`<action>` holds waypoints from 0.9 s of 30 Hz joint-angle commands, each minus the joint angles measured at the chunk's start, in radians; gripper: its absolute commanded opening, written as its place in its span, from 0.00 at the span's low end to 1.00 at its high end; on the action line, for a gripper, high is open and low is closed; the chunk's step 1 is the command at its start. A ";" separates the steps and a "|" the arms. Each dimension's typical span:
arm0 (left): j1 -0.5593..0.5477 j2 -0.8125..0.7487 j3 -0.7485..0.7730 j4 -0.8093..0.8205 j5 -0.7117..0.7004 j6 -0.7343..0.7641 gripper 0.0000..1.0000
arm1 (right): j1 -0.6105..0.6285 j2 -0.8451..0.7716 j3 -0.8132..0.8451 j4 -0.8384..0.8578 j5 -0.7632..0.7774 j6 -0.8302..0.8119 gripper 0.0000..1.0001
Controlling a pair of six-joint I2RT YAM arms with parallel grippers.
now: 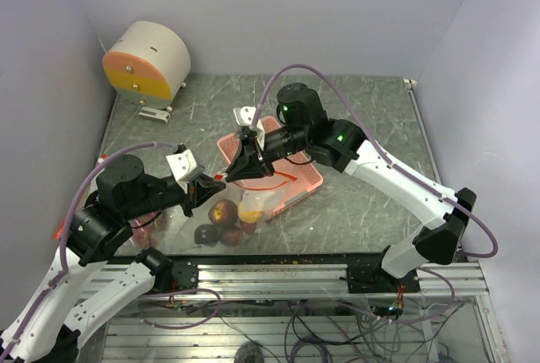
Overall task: Place the food in the zip-top bag and seal the zipper
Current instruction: Zip the zipper food storage bag.
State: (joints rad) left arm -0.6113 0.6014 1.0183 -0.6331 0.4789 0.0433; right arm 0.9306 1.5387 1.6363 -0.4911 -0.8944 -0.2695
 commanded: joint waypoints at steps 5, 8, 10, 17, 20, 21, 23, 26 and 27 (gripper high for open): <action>0.001 -0.007 0.025 0.037 0.026 0.002 0.07 | -0.002 -0.026 -0.021 -0.036 0.022 -0.039 0.05; 0.001 -0.019 0.051 0.025 -0.022 -0.007 0.07 | -0.003 -0.022 -0.030 -0.037 0.048 -0.046 0.05; 0.001 -0.041 0.053 0.034 -0.057 -0.021 0.07 | -0.004 -0.020 -0.036 -0.034 0.064 -0.045 0.06; 0.001 -0.124 0.014 0.060 -0.178 -0.071 0.07 | -0.005 -0.021 -0.050 -0.034 0.106 -0.051 0.08; 0.001 -0.142 0.008 0.060 -0.188 -0.082 0.07 | -0.012 -0.034 -0.067 -0.036 0.130 -0.058 0.08; 0.001 -0.145 0.011 0.058 -0.190 -0.083 0.07 | -0.016 -0.039 -0.075 -0.036 0.138 -0.062 0.08; 0.001 -0.150 0.024 0.041 -0.204 -0.082 0.07 | -0.031 -0.048 -0.095 -0.034 0.152 -0.072 0.08; 0.001 -0.159 0.047 0.011 -0.226 -0.074 0.07 | -0.068 -0.061 -0.130 -0.019 0.145 -0.074 0.08; 0.001 -0.162 0.053 0.002 -0.232 -0.072 0.07 | -0.082 -0.064 -0.141 -0.015 0.136 -0.076 0.08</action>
State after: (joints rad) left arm -0.6113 0.4686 1.0191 -0.6472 0.2996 -0.0235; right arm 0.9089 1.4998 1.5433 -0.4816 -0.8032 -0.3233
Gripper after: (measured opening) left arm 0.075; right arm 0.098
